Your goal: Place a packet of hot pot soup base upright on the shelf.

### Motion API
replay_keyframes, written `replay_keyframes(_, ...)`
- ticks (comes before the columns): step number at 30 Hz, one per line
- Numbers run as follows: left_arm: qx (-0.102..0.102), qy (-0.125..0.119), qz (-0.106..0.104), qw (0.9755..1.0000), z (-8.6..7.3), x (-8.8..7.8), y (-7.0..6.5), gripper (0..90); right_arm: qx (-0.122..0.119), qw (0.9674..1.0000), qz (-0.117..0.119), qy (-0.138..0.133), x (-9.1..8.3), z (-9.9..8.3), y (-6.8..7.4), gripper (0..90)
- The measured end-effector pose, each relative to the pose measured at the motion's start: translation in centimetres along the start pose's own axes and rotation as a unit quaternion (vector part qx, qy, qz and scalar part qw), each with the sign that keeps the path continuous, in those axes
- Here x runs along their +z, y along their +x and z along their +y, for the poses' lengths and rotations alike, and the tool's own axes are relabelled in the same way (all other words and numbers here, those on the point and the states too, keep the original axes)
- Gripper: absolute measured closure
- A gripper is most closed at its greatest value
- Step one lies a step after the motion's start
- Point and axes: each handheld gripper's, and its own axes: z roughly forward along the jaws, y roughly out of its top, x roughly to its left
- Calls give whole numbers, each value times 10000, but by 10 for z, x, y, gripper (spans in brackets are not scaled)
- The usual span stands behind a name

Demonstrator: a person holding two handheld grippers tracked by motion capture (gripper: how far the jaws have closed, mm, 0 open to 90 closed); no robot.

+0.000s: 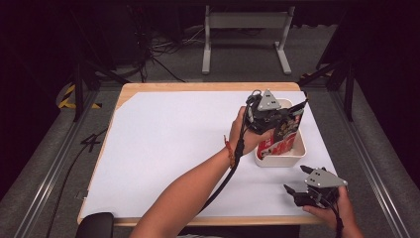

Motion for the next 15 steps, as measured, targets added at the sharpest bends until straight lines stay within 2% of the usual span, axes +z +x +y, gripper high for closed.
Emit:
replay_keyframes(3,-51,-7,-56,10000,-1,0,4,875,27,10000,-4,-16,0,0,-1,160)
replay_keyframes(8,20,89,26,10000,-2,1,5,847,-22,10000,25,36,1,0,1,160)
replay_keyframes(15,71,172,24,9998,-2,-2,8,801,-15,10000,32,66,1,0,0,160)
